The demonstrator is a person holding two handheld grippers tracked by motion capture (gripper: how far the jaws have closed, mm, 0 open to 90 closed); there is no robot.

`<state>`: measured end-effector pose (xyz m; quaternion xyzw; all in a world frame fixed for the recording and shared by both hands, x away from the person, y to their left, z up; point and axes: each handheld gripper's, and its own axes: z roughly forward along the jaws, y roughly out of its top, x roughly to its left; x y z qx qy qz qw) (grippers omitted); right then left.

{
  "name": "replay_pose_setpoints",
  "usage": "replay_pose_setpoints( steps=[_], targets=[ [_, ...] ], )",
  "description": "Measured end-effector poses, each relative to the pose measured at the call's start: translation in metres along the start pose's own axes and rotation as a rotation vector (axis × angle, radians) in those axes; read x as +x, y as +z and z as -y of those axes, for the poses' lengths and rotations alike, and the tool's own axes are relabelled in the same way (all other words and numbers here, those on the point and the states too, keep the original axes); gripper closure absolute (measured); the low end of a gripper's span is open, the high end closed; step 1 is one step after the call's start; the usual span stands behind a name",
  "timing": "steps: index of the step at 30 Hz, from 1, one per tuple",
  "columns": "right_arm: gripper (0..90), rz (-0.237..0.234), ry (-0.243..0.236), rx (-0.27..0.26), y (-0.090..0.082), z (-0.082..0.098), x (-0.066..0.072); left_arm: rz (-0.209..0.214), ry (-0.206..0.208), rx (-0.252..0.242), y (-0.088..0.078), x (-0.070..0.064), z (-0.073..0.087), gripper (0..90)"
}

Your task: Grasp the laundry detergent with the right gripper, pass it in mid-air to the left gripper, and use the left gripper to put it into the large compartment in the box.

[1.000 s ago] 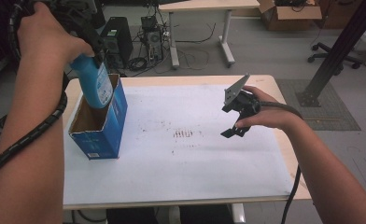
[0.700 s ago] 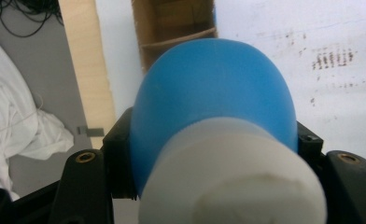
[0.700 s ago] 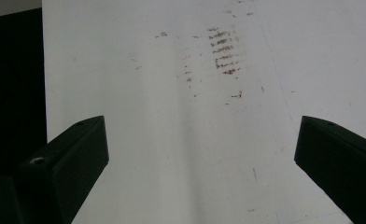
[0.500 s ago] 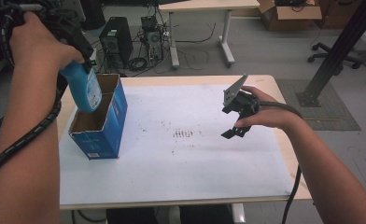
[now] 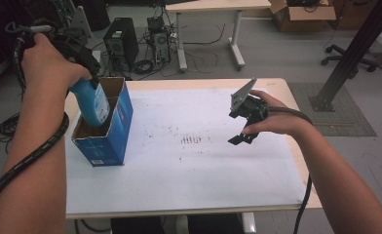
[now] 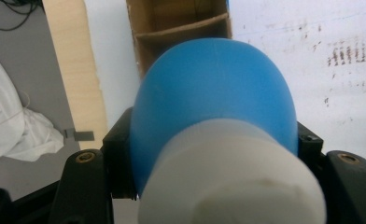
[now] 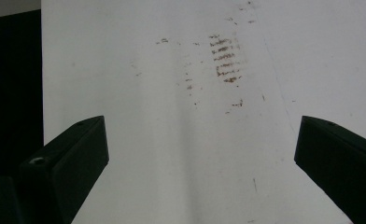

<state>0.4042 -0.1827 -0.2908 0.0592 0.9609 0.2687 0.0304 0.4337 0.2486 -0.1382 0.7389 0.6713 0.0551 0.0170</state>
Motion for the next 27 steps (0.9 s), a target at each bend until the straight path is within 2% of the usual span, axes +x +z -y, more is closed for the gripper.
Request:
replay_pose_setpoints(
  steps=[19,27],
  targets=[
    [2.7,-0.010,0.011,0.004,0.006,0.003,0.000,0.009,-0.007,0.039,0.063,0.006,0.004,37.8],
    [2.7,-0.017,0.012,0.006,0.010,0.004,0.000,0.008,-0.009,0.047,0.083,0.007,0.007,37.8]
  ],
)
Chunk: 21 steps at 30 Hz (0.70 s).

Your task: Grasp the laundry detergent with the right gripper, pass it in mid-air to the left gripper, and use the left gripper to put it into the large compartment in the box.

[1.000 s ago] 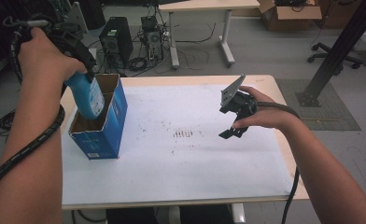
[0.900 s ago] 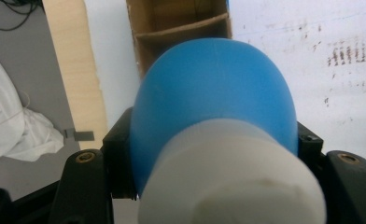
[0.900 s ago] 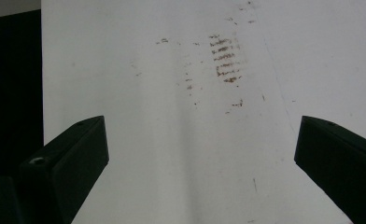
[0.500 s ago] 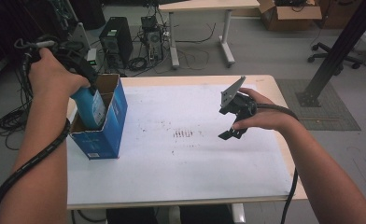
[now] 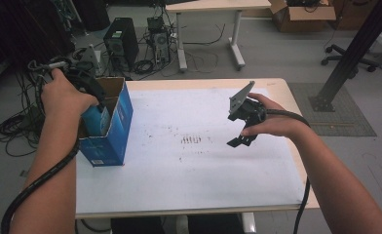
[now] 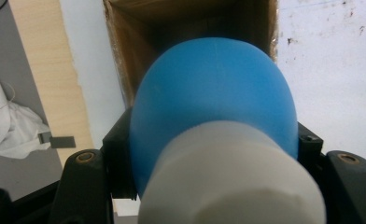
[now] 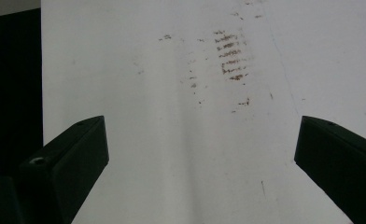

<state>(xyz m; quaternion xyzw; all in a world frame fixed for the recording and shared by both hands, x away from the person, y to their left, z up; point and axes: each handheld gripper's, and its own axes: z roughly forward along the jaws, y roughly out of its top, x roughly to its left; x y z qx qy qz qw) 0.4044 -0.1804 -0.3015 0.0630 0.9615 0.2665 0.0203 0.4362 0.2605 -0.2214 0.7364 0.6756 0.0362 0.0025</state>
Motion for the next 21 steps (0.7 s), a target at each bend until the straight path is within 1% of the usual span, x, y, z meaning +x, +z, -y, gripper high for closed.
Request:
replay_pose_setpoints(
  steps=[2,5,9,15,21],
  targets=[
    [2.7,0.000,-0.002,0.000,0.001,0.000,0.000,-0.002,0.001,-0.007,0.004,0.000,0.001,37.8],
    [2.7,-0.002,0.001,-0.005,0.001,0.000,0.000,0.004,-0.011,-0.014,0.010,0.001,0.002,37.8],
    [2.7,-0.004,0.006,0.000,0.001,0.001,0.000,0.012,-0.017,-0.014,0.019,0.003,0.002,37.8],
    [2.7,-0.006,0.010,0.004,0.001,0.002,0.000,0.004,-0.017,-0.005,0.031,0.002,0.003,37.8],
    [2.8,-0.010,0.012,0.011,0.001,0.002,-0.001,0.012,-0.029,-0.004,0.042,0.006,0.005,37.8]
  ],
)
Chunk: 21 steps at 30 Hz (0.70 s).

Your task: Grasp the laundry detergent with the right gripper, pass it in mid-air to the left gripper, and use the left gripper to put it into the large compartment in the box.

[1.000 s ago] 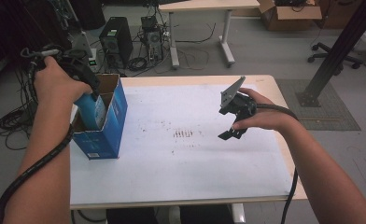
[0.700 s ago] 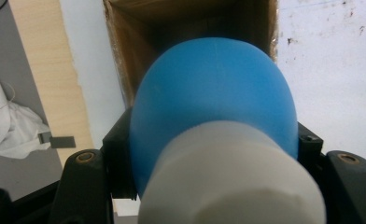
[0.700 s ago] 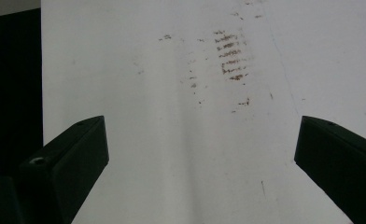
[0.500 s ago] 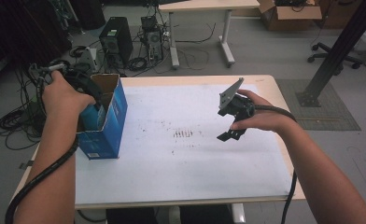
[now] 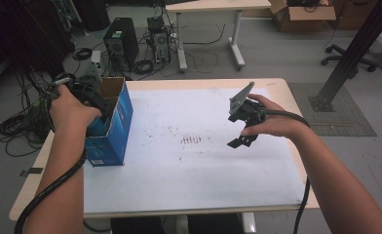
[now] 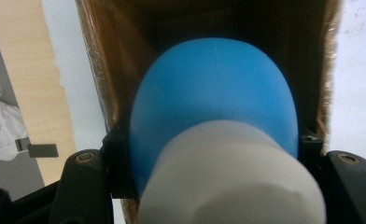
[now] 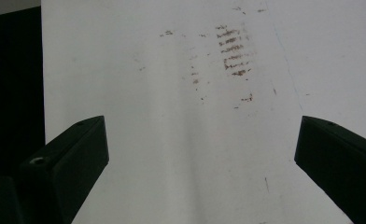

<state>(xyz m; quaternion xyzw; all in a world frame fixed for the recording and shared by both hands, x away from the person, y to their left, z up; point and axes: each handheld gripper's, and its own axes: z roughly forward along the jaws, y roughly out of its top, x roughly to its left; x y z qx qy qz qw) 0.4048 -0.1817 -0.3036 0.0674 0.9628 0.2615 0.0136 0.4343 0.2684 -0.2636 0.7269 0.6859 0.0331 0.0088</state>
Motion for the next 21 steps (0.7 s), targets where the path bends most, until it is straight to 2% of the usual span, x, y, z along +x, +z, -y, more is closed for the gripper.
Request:
replay_pose_setpoints(
  steps=[21],
  targets=[
    [2.7,-0.002,0.010,0.006,-0.001,0.005,0.000,0.004,0.006,0.024,0.018,-0.001,-0.001,37.7]
  ],
)
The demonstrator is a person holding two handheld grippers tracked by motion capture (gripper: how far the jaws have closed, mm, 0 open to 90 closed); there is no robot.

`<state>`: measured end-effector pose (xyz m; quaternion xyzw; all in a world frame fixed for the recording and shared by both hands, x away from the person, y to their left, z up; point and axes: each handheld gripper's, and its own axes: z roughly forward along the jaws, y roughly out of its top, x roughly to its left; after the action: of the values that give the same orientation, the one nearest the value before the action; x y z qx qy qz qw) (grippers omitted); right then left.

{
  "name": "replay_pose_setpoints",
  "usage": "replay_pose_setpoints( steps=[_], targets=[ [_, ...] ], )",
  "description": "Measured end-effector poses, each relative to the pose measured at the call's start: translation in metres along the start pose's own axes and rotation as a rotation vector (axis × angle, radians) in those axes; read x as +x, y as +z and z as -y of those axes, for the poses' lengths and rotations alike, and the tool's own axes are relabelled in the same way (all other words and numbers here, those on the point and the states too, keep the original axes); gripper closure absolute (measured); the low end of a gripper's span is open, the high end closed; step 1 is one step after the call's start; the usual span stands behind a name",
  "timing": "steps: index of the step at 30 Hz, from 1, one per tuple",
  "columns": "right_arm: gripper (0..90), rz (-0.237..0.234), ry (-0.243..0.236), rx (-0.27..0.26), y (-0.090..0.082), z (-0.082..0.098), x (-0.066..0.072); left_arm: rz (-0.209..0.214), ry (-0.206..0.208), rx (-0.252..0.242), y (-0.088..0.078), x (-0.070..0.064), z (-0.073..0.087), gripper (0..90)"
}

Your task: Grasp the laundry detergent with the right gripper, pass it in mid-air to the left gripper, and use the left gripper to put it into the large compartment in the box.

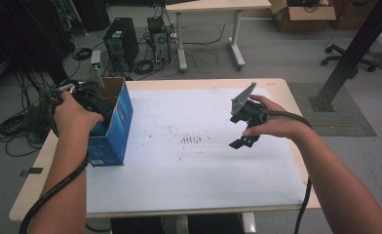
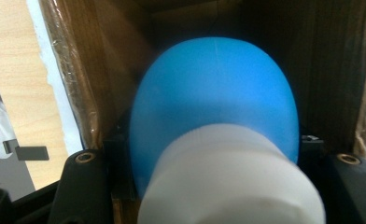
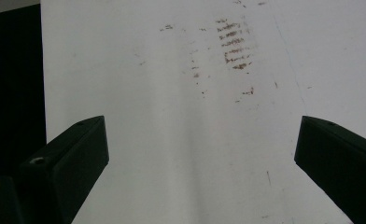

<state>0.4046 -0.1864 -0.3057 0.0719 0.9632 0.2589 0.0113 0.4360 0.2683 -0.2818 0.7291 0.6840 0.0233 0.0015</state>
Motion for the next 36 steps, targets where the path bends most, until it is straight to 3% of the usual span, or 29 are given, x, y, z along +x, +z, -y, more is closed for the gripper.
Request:
replay_pose_setpoints(
  steps=[23,36],
  targets=[
    [2.7,-0.005,0.006,-0.001,0.0028,0.0020,-0.0008,0.005,0.011,-0.015,0.0059,-0.0012,-0.0016,37.2],
    [2.7,-0.011,0.009,-0.005,0.0053,0.0045,-0.0009,-0.013,0.030,0.009,0.0084,-0.0020,-0.0020,33.5]
  ],
)
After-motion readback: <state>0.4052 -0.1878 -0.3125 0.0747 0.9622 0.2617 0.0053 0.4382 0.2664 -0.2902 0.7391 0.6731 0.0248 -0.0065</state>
